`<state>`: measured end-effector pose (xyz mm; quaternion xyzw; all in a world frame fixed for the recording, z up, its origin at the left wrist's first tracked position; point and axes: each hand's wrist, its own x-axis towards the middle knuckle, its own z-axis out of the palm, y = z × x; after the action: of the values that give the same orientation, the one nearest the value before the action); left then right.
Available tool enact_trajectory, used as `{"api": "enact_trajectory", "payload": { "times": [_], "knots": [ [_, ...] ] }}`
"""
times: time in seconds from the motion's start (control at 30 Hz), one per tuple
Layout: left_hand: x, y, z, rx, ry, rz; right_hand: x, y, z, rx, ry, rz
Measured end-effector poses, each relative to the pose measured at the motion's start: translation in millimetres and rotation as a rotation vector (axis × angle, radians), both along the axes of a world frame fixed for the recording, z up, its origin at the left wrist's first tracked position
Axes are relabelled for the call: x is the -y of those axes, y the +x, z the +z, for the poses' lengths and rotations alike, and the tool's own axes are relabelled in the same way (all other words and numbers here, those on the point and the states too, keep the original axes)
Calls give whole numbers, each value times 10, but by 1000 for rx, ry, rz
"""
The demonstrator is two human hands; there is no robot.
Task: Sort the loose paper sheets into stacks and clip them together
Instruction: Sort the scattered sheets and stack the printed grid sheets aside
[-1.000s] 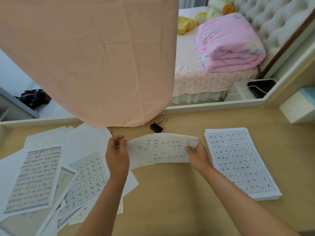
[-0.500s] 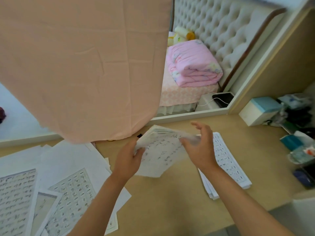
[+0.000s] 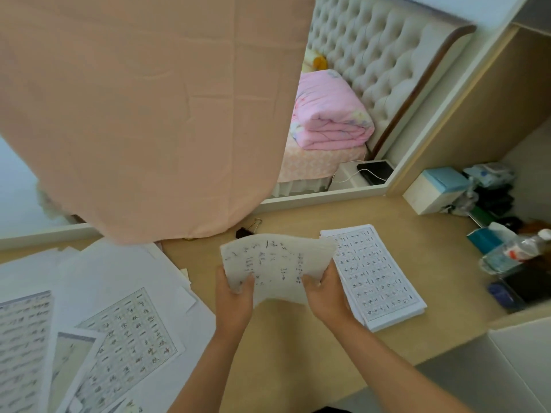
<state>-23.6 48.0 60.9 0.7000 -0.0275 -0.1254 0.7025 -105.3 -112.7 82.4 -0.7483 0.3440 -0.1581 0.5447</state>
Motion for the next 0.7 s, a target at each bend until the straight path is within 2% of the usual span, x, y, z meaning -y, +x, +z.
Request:
{"api": "enact_trajectory", "payload": {
  "times": [0.17, 0.27, 0.37, 0.53, 0.7],
  "knots": [
    [-51, -78, -256, 34, 210, -99, 14, -110, -242, -150, 39, 31],
    [-7, 3, -262, 52, 323, -121, 66, -48, -123, -159, -4, 66],
    [122, 91, -164, 56, 422, -183, 260, 58, -43, -172, -6, 0],
    [664, 206, -37, -214, 417, -369, 933, 74, -18, -248, 75, -42],
    [1602, 57, -107, -380, 482, -469, 1909, -105, -195, -395, 123, -34]
  ]
}}
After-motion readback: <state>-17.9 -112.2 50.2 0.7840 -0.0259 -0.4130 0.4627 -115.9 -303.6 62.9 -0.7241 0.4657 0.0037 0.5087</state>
